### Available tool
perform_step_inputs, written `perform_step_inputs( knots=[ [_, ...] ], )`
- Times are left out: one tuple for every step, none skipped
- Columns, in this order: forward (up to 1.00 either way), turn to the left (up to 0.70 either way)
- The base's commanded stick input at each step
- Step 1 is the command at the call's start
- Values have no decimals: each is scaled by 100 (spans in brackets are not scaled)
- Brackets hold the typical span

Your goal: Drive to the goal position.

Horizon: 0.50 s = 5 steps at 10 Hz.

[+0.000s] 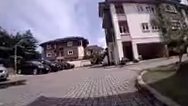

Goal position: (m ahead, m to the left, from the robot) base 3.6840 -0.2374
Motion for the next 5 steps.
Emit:
perform_step_inputs(
  knots=[
    [30, 0],
    [30, 0],
    [30, 0],
    [30, 0],
    [30, 0]
  ],
)
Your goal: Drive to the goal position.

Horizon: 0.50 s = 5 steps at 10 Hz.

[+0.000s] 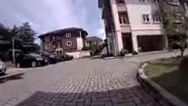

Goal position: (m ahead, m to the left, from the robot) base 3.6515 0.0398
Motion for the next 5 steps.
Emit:
perform_step_inputs(
  knots=[
    [30, 0],
    [30, 0],
    [30, 0],
    [30, 0],
    [30, 0]
  ],
)
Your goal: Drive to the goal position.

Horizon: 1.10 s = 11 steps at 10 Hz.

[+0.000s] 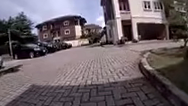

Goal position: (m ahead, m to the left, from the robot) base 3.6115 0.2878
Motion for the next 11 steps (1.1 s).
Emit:
perform_step_inputs(
  knots=[
    [30, 0],
    [30, 0],
    [30, 0],
    [30, 0],
    [30, 0],
    [30, 0],
    [30, 0],
    [30, 0],
    [30, 0],
    [30, 0],
    [30, 0]
  ],
)
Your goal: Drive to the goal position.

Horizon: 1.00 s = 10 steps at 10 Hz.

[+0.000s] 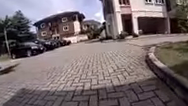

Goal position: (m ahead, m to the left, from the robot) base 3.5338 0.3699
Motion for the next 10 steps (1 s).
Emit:
perform_step_inputs(
  knots=[
    [30, 0],
    [30, 0],
    [30, 0],
    [30, 0],
    [30, 0],
    [30, 0],
    [30, 0],
    [30, 0],
    [30, 0],
    [30, 0]
  ],
)
